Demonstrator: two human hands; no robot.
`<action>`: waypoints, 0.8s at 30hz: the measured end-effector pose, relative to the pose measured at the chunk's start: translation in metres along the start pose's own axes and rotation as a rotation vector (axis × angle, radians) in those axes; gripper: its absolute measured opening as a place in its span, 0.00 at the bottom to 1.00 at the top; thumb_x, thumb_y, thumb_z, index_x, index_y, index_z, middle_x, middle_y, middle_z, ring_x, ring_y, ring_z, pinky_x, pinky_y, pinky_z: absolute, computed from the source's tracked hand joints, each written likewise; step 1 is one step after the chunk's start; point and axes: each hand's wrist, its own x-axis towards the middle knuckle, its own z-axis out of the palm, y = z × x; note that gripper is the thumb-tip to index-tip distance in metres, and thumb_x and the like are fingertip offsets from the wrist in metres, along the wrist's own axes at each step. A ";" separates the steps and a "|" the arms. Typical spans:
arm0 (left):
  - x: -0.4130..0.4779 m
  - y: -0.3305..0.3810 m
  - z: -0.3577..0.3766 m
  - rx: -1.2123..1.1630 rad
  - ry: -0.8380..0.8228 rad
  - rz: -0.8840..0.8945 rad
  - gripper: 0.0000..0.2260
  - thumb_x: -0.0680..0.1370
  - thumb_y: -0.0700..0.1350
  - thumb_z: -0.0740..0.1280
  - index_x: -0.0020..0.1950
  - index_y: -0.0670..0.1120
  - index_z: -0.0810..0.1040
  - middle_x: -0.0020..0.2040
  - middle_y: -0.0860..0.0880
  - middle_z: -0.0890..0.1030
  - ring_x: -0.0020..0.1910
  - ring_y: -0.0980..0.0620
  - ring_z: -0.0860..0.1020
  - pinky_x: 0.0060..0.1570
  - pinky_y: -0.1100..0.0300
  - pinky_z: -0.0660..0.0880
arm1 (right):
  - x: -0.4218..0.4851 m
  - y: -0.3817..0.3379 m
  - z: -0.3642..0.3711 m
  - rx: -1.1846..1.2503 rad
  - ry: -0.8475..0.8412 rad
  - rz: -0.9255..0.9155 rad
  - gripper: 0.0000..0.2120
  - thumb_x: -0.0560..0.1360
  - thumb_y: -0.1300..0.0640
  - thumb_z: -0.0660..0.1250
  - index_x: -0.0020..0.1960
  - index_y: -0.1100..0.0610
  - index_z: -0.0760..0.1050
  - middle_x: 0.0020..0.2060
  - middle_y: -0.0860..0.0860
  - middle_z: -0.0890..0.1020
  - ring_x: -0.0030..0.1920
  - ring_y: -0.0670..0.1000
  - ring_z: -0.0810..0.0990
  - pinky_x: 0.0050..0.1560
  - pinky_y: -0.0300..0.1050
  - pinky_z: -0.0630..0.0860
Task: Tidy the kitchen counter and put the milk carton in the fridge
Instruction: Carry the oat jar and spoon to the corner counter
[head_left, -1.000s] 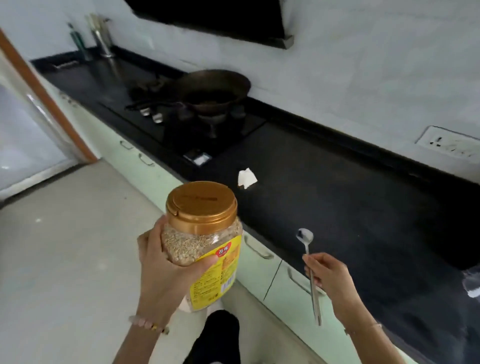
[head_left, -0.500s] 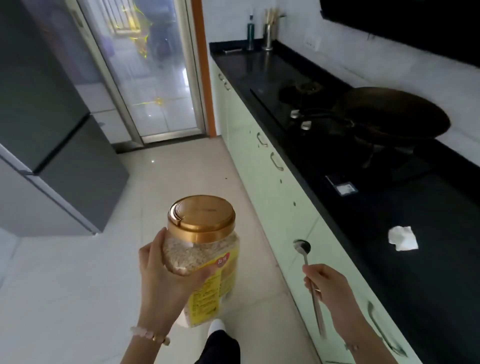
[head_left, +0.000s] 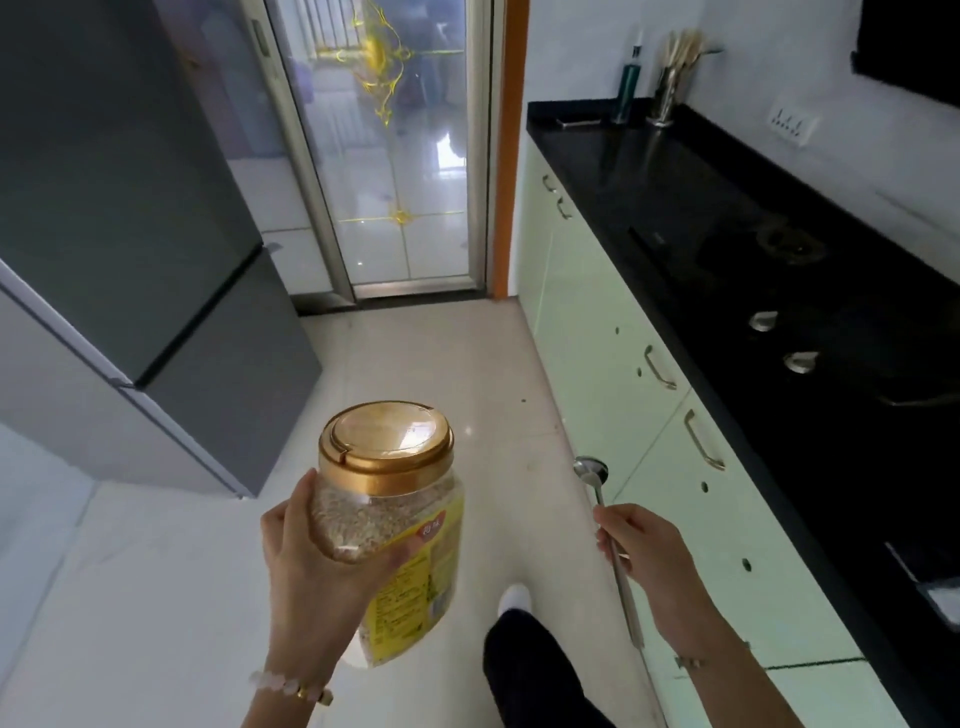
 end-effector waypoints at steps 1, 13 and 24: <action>0.018 0.000 0.005 -0.002 0.007 -0.010 0.57 0.43 0.64 0.73 0.70 0.53 0.60 0.56 0.54 0.63 0.60 0.51 0.66 0.62 0.47 0.70 | 0.021 -0.005 0.008 0.003 -0.005 0.009 0.09 0.74 0.61 0.67 0.35 0.60 0.77 0.29 0.53 0.78 0.34 0.51 0.74 0.41 0.45 0.70; 0.282 0.069 0.096 0.092 0.040 0.004 0.57 0.43 0.64 0.73 0.71 0.53 0.59 0.57 0.53 0.63 0.60 0.48 0.67 0.60 0.45 0.70 | 0.289 -0.164 0.079 0.009 -0.056 -0.052 0.06 0.74 0.62 0.67 0.39 0.61 0.77 0.29 0.53 0.78 0.30 0.47 0.75 0.37 0.39 0.70; 0.527 0.114 0.216 0.054 -0.125 0.103 0.48 0.51 0.56 0.81 0.67 0.52 0.66 0.59 0.48 0.69 0.58 0.52 0.69 0.60 0.46 0.72 | 0.473 -0.237 0.109 0.008 0.077 0.007 0.07 0.74 0.61 0.67 0.38 0.61 0.79 0.28 0.51 0.79 0.29 0.46 0.76 0.36 0.38 0.72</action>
